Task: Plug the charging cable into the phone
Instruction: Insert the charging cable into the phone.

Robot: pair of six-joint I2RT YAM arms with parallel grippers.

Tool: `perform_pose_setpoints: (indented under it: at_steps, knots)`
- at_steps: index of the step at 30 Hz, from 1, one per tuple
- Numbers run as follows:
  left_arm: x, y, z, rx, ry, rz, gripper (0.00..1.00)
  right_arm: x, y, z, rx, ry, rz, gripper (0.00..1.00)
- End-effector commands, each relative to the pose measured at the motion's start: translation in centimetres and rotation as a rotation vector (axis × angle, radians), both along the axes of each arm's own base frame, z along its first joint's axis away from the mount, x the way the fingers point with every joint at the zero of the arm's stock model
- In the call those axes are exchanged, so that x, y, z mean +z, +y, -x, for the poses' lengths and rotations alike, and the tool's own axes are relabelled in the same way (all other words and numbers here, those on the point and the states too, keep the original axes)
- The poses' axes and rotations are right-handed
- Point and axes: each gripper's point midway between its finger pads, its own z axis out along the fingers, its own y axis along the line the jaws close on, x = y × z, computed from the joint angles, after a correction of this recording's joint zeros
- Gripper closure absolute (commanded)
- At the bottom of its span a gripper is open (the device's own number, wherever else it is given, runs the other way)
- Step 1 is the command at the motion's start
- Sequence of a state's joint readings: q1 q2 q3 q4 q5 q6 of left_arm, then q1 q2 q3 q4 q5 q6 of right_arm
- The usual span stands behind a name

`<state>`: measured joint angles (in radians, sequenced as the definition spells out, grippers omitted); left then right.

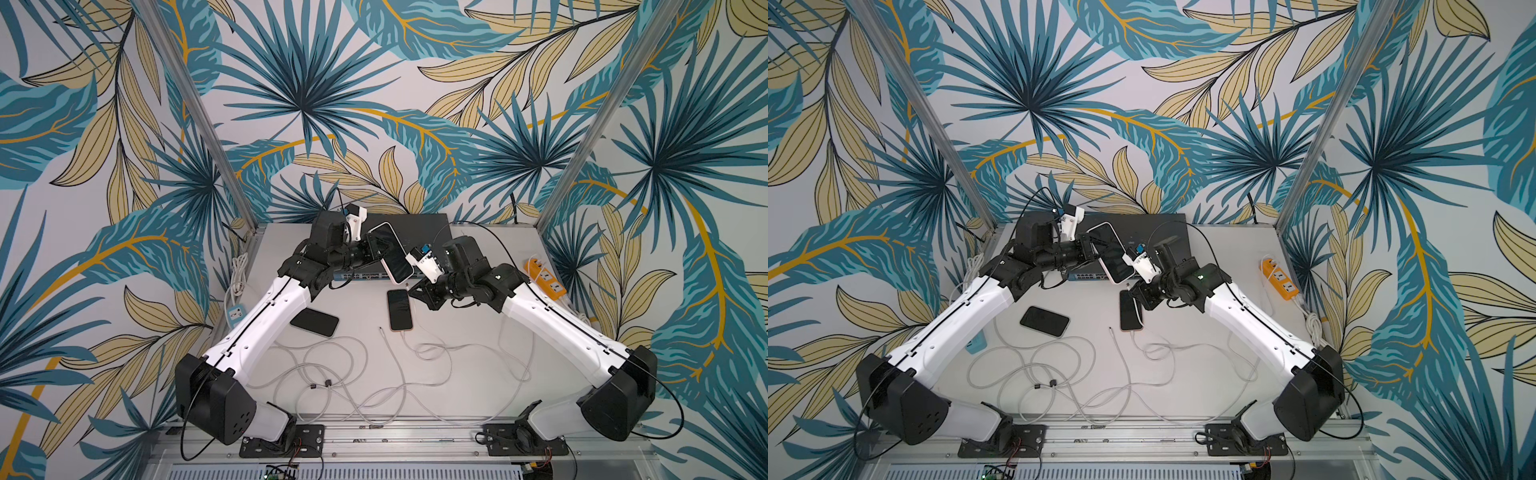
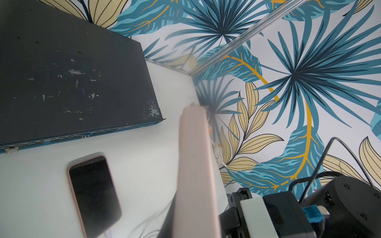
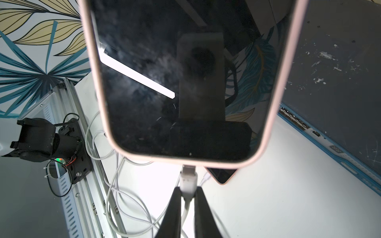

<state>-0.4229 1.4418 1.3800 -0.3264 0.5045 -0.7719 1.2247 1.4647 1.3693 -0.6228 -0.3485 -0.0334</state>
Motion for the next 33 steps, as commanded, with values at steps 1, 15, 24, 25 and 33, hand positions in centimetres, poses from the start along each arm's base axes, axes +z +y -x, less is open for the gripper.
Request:
perform_pose_setpoints:
  at_steps: [1,15,24,25,33]
  knots:
    - [2.0,-0.4,-0.3,-0.013,-0.074,0.033,1.00,1.0,0.2,0.1,0.000,-0.011,-0.019,1.00]
    - [1.0,-0.7,-0.1,-0.036,-0.053,0.020,1.00,1.6,0.8,0.1,0.001,-0.002,-0.045,1.00]
    - [0.3,-0.7,-0.1,-0.038,-0.044,0.010,1.00,2.1,0.8,0.1,-0.001,-0.001,-0.061,1.00]
    - [0.3,-0.8,-0.1,-0.039,-0.043,0.010,1.00,2.0,0.7,0.1,-0.002,0.001,-0.059,1.00]
    - [-0.1,-0.9,0.0,-0.048,-0.035,0.010,1.00,1.7,0.9,0.0,-0.003,-0.001,-0.048,1.00]
